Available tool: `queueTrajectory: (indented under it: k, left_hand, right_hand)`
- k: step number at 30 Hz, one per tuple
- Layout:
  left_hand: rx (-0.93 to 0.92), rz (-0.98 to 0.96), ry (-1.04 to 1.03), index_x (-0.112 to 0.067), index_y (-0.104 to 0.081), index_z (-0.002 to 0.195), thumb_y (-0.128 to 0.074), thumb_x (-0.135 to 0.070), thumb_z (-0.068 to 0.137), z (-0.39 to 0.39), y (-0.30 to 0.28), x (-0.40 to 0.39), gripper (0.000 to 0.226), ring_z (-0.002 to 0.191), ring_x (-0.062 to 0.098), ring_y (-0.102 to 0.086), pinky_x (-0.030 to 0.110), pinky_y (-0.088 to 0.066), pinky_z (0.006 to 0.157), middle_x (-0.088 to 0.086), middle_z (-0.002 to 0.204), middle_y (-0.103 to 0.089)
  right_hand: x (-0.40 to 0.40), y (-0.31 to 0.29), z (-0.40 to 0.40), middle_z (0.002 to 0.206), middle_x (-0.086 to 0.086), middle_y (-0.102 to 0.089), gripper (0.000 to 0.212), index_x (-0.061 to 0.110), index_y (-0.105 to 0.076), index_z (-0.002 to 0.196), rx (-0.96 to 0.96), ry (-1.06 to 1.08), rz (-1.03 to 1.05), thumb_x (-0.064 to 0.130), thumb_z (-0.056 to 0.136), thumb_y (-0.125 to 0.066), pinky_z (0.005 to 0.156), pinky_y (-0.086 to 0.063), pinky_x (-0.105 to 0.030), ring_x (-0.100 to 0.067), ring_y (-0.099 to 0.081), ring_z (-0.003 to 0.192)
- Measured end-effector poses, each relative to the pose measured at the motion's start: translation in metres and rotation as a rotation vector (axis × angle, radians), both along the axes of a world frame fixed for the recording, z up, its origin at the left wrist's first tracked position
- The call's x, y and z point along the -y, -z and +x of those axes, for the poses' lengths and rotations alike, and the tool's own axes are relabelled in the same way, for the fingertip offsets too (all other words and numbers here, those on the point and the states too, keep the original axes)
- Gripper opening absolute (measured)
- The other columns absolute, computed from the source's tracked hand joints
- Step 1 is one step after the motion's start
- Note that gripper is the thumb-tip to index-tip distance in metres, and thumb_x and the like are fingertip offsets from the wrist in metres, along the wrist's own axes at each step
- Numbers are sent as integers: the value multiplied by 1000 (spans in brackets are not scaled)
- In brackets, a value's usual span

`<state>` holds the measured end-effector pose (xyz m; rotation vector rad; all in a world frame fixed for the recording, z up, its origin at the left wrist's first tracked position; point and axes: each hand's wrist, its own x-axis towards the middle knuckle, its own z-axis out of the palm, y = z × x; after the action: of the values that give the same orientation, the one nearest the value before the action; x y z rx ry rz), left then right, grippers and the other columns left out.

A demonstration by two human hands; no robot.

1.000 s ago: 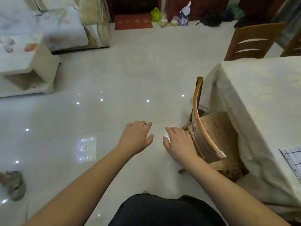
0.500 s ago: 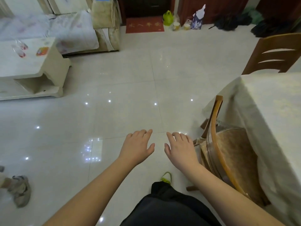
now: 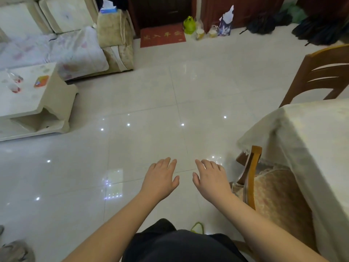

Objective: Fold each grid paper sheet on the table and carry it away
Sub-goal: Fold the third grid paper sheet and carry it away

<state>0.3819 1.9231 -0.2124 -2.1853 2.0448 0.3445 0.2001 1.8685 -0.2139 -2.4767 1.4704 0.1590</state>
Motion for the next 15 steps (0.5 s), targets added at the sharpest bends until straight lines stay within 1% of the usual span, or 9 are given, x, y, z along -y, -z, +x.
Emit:
queueTrajectory:
  k: [3,10,15]
  left_hand:
    - [-7,-11,33,-18,-23,151,-33,-49,97,9,4,32,63,143,23,-27,39,-26,113,8,158,-26]
    - [-52,-32,86,-20,-26,151,-33,-48,97,49,20,129,61,140,21,-31,37,-27,111,5,155,-31]
    - [-87,-39,152,-20,-22,152,-36,-46,96,93,17,209,63,138,20,-33,37,-29,109,3,153,-34]
  right_hand:
    - [29,2,8,142,-1,-46,50,20,-34,144,3,15,12,42,99,-29,108,-30,-38,-22,-43,128]
    - [112,10,47,143,-2,-46,53,20,-34,145,-29,51,-3,43,98,-31,108,-29,-38,-22,-42,130]
    - [174,3,87,143,-5,-47,52,16,-38,144,-44,96,-60,39,96,-38,108,-31,-41,-25,-45,129]
